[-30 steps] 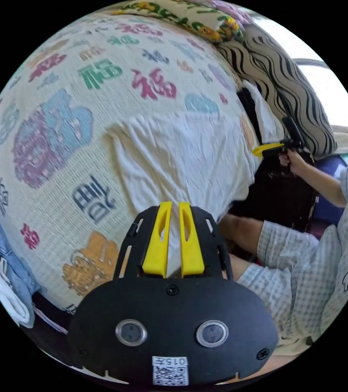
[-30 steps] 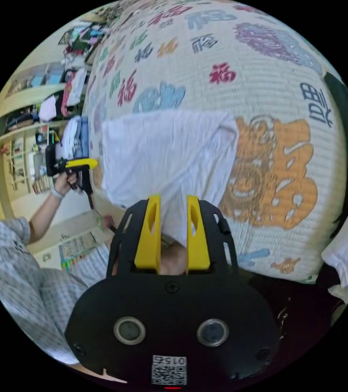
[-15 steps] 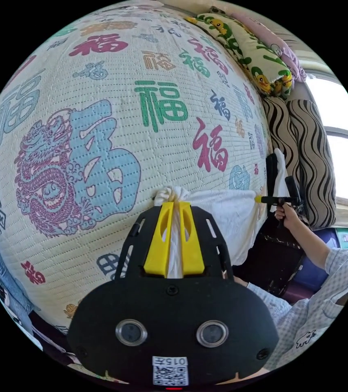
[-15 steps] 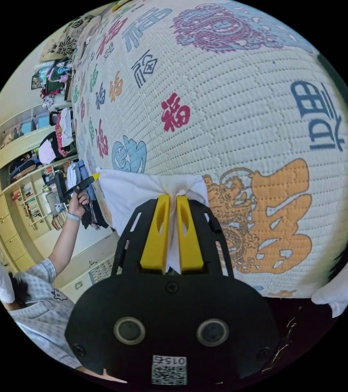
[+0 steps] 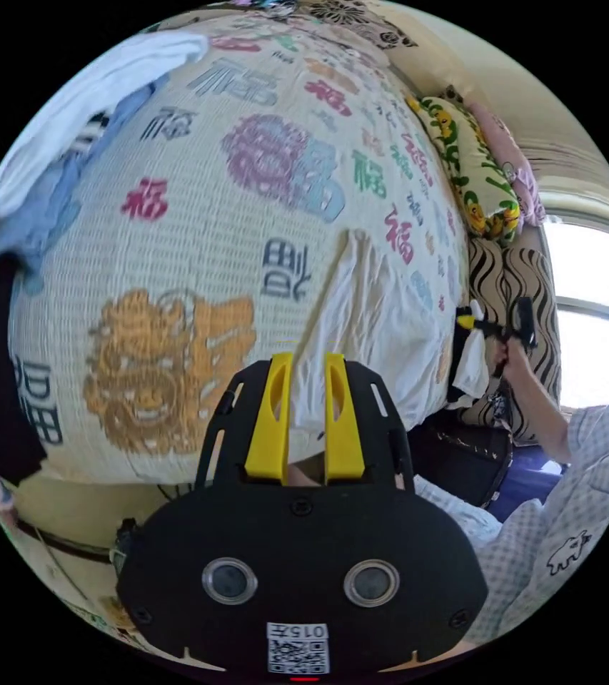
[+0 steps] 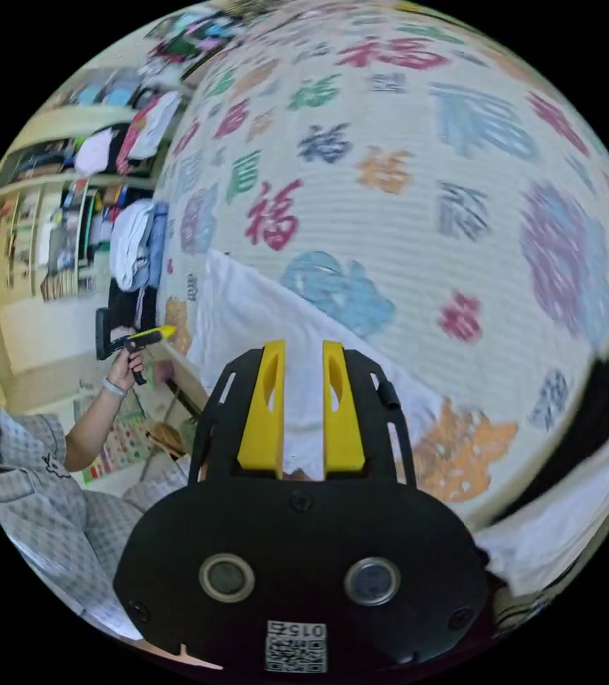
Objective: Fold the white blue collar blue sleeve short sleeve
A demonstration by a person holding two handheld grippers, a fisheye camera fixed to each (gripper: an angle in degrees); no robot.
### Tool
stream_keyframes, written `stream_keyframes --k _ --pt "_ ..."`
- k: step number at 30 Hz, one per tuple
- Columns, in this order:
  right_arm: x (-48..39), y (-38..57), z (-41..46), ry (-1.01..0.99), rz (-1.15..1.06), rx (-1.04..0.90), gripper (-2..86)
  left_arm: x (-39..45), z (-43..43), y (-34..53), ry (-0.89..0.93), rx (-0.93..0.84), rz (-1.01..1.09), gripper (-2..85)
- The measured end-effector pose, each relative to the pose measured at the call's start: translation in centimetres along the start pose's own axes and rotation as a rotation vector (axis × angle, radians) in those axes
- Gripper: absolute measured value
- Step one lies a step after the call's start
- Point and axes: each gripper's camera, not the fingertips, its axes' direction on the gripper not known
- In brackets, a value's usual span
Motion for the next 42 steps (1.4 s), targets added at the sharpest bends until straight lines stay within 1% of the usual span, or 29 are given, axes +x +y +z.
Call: stream_keyframes --k 2,6,8,10,12,14,17,20,22,25,27,31,35,38,39,40,42 --pt "-4.4 -4.5 1.9 0.000 -0.148 -0.053 8.9 -0.6 1.6 1.6 -0.018 -0.032 -0.024 7.4" --pt "-10.7 -10.2 4.9 0.002 -0.311 -0.106 8.9 -1.3 4.7 3.0 -0.062 -0.043 -0.016 7.1" --pt "-14.2 -12.8 7.1 0.078 -0.401 -0.173 8.6 -1.6 5.3 3.2 -0.089 -0.030 -0.013 6.1" --pt "-15.9 -14.4 8.5 0.158 -0.428 -0.226 8.5 -2.0 6.0 3.6 -0.090 -0.019 0.006 5.2" --pt "-16.9 -15.6 9.7 0.187 -0.434 -0.278 8.2 -2.3 6.5 3.9 -0.085 -0.015 0.044 5.1" --pt "-17.9 -16.3 11.3 0.240 -0.436 -0.366 5.9 -2.5 7.1 4.0 -0.084 -0.017 0.081 5.1" --pt "-19.5 -16.1 11.9 0.388 -0.512 -0.374 4.9 -2.7 8.1 4.3 -0.089 -0.021 0.117 5.0" --pt "-20.5 -15.5 12.3 0.475 -0.542 -0.353 4.9 -3.0 9.2 4.4 -0.096 -0.029 0.126 4.6" --pt "-20.8 -15.0 12.4 0.515 -0.552 -0.325 4.9 -3.1 10.2 4.6 -0.111 -0.028 0.142 4.1" --pt "-20.8 -14.4 12.4 0.553 -0.578 -0.288 4.7 -3.9 11.2 5.0 -0.077 -0.009 0.092 2.5" --pt "-20.3 -14.5 12.0 0.527 -0.544 -0.287 3.9 -4.7 11.8 5.1 -0.042 -0.011 0.047 1.5" --pt "-17.9 -15.0 10.2 0.350 -0.405 -0.281 0.5 -5.9 12.9 5.3 0.057 -0.025 -0.017 0.3" --pt "-16.1 -14.0 6.7 0.162 -0.397 -0.200 -0.1 -5.2 12.5 6.7 0.086 0.044 -0.004 0.0" --pt "-14.3 -12.0 3.6 0.085 -0.423 -0.153 -0.2 -2.0 11.5 8.5 0.062 0.116 0.082 -0.1" --pt "-13.8 -11.4 3.0 0.063 -0.431 -0.138 -0.2 0.1 11.2 9.5 0.026 0.155 0.153 -0.1" --pt "-12.7 -10.2 1.6 0.017 -0.444 -0.108 -0.1 2.4 11.4 10.3 0.013 0.161 0.239 -0.1" --pt "-10.6 -8.1 -0.5 -0.047 -0.444 -0.067 0.0 5.7 12.5 11.4 0.033 0.133 0.339 -0.1"
